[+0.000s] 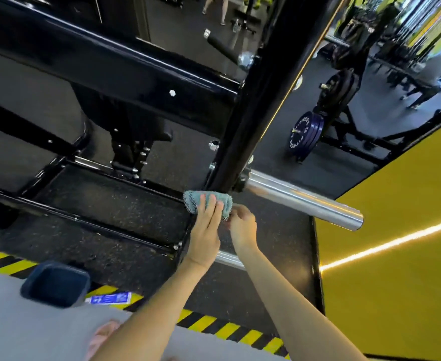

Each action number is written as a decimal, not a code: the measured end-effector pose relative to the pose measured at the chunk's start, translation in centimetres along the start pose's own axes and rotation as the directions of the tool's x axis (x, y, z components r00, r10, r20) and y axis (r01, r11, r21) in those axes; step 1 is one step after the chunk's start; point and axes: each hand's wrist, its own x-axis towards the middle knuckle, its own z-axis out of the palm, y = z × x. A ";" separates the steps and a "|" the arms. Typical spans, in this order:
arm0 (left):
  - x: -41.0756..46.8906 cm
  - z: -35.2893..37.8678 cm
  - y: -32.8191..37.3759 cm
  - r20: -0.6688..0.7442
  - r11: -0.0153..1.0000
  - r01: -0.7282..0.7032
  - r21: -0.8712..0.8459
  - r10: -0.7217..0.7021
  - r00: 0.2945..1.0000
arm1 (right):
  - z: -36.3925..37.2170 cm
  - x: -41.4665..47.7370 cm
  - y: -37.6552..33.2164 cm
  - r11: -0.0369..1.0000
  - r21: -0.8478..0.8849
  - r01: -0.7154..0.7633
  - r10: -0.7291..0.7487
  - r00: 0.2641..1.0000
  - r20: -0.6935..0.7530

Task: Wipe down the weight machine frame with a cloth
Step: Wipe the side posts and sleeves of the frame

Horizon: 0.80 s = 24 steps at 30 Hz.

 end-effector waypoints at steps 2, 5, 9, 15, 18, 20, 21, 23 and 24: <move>-0.4 0.6 1.8 -0.062 0.963 0.219 -0.160 -0.231 0.971 | 0.3 0.9 -0.1 0.999 0.034 -0.031 0.031 1.000 -0.001; 0.1 1.3 1.6 -0.101 0.729 0.591 -0.346 -0.655 0.749 | 0.7 1.9 -0.8 0.995 0.088 -0.052 0.049 0.998 0.032; 3.5 -0.4 1.4 -0.069 0.675 0.637 -0.372 -0.705 0.706 | 1.9 2.3 -1.2 0.983 0.175 -0.055 0.049 0.998 0.041; 5.8 -1.9 -0.7 0.131 0.734 0.613 -0.293 -0.604 0.786 | 3.5 2.0 -0.5 0.962 0.246 -0.118 0.115 0.993 0.026; 6.0 -3.3 -1.0 0.233 0.687 0.660 -0.303 -0.619 0.751 | 3.8 2.1 -0.9 0.962 0.246 -0.116 0.116 0.993 0.015; 5.9 -4.4 0.7 0.204 0.709 0.606 -0.362 -0.574 0.793 | 4.1 2.1 -0.9 0.964 0.248 -0.096 0.103 0.995 -0.017; 5.7 -4.5 1.2 0.176 0.721 0.576 -0.386 -0.555 0.813 | 4.2 2.1 -0.8 0.965 0.247 -0.088 0.099 0.995 -0.033; 5.8 -4.3 0.6 0.146 0.775 0.519 -0.360 -0.503 0.852 | 4.5 2.0 -0.7 0.965 0.254 -0.070 0.089 0.994 -0.063; 6.0 -3.9 -0.3 0.169 0.792 0.524 -0.314 -0.496 0.852 | 4.7 2.0 -0.6 0.962 0.264 -0.066 0.089 0.993 -0.073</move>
